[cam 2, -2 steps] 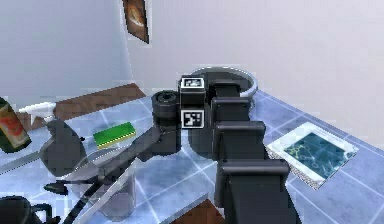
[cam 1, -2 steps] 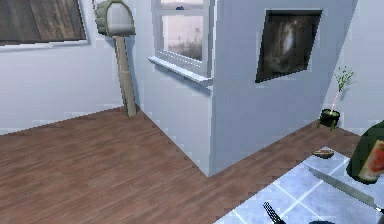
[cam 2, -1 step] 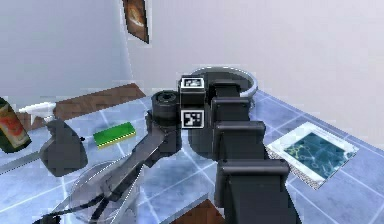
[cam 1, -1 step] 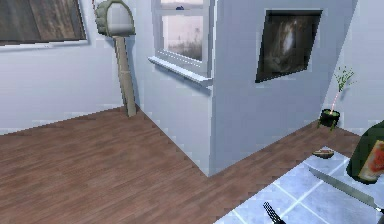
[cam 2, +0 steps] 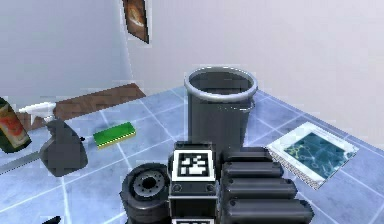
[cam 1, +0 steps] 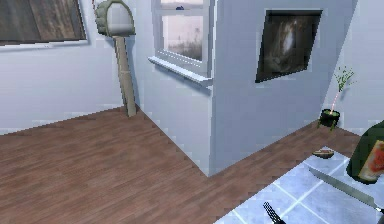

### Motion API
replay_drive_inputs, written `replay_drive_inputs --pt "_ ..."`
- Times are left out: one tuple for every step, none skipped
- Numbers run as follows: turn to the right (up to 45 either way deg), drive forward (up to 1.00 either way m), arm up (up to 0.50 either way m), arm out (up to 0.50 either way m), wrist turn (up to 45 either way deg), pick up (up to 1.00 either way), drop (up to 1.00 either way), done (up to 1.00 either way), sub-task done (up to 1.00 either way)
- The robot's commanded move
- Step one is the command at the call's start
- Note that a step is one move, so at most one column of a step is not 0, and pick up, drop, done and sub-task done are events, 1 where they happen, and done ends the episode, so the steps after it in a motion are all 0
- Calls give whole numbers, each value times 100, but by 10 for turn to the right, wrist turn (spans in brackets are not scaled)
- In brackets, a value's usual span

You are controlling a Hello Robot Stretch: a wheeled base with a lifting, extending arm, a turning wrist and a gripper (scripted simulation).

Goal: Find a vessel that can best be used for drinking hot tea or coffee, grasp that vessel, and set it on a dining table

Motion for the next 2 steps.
replay_drive_inputs --pt "-450 0 0 0 0 0 0 0 0" --pt "-390 0 0 0 0 0 0 0 0"
